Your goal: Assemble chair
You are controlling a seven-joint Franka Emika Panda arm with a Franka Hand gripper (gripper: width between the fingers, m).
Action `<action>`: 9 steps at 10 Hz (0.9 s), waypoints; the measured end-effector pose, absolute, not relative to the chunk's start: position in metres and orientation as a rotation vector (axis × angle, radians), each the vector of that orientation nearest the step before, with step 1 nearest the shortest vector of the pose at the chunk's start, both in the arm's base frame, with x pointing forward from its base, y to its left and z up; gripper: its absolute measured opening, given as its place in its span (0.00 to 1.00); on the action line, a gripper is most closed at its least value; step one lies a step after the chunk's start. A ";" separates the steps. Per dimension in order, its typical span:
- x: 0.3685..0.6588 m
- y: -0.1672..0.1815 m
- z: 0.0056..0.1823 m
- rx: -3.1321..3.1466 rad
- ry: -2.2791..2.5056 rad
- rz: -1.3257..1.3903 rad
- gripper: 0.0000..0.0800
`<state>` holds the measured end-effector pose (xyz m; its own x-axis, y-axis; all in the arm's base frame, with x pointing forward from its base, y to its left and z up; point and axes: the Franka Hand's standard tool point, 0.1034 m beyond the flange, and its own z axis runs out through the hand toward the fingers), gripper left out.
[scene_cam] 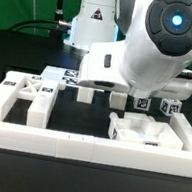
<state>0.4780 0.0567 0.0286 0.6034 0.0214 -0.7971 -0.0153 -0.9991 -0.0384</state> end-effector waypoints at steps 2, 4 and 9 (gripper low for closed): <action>0.474 0.051 0.022 -2.774 -0.013 1.371 0.81; 0.474 0.050 0.019 -2.775 -0.011 1.366 0.81; 0.459 0.049 0.012 -2.758 -0.007 1.408 0.81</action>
Offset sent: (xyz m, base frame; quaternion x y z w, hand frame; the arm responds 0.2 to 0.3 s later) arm -0.0042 -0.0042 -0.0072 -0.0022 0.0064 -0.0039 1.0000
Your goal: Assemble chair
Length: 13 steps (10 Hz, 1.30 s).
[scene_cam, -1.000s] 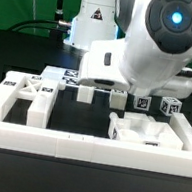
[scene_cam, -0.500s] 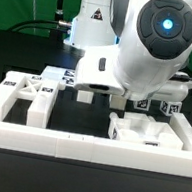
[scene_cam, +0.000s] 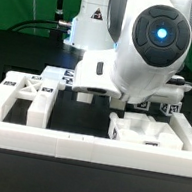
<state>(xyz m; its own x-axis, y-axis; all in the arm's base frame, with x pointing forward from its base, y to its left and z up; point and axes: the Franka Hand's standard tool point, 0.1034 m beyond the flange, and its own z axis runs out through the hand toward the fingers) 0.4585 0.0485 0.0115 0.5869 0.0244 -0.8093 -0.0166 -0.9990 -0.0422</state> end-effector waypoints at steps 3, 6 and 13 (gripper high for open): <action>0.454 0.047 0.010 -2.752 -0.004 1.422 0.54; 0.455 0.048 0.010 -2.753 -0.006 1.419 0.36; 0.504 0.054 0.065 -2.760 -0.060 1.379 0.36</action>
Offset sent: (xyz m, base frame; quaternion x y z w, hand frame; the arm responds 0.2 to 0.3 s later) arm 0.0015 -0.0019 -0.0014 0.0006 0.0046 -0.0054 1.0000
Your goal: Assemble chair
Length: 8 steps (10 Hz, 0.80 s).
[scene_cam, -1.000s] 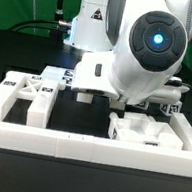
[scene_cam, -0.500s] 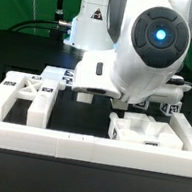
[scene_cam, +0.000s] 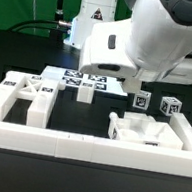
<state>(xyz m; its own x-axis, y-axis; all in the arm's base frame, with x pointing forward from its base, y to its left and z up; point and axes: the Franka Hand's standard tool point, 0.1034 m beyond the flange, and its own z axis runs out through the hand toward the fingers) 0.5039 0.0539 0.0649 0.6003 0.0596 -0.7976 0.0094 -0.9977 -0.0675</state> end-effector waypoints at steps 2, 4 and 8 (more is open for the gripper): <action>0.512 0.058 0.062 -2.809 -0.084 1.311 0.36; 0.516 0.057 0.071 -2.807 -0.097 1.297 0.36; 0.542 0.058 0.075 -2.980 -0.088 0.825 0.36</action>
Offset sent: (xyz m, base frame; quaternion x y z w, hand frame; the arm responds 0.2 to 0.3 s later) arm 0.0226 -0.0006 0.0218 0.0070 -0.0169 -0.0413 0.9990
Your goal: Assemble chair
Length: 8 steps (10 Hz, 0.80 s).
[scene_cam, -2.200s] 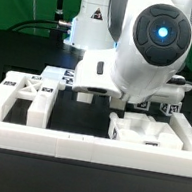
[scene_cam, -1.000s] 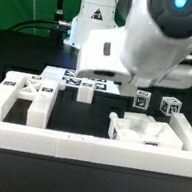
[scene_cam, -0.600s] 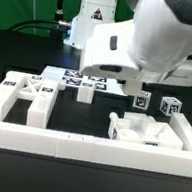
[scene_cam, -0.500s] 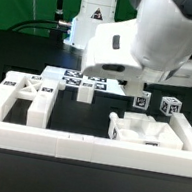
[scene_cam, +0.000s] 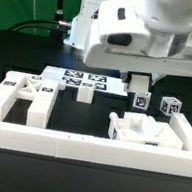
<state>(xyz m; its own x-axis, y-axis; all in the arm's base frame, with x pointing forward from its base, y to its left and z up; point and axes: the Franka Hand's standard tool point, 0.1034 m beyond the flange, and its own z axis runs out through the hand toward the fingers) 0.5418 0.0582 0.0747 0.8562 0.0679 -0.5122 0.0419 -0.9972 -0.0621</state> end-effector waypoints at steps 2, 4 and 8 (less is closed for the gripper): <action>0.551 0.059 0.080 -3.025 -0.100 0.634 0.36; 0.573 0.061 0.099 -3.064 -0.102 0.399 0.36; 0.583 0.061 0.095 -3.095 -0.079 -0.036 0.36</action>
Offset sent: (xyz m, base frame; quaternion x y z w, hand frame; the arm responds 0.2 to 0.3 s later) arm 0.0232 0.0009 0.0376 -0.0186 0.1674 -0.0212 0.9855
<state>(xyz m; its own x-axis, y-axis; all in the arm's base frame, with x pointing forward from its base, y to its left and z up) 0.5835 0.0613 0.0953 0.9984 0.0501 0.0247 0.0512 -0.9977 -0.0447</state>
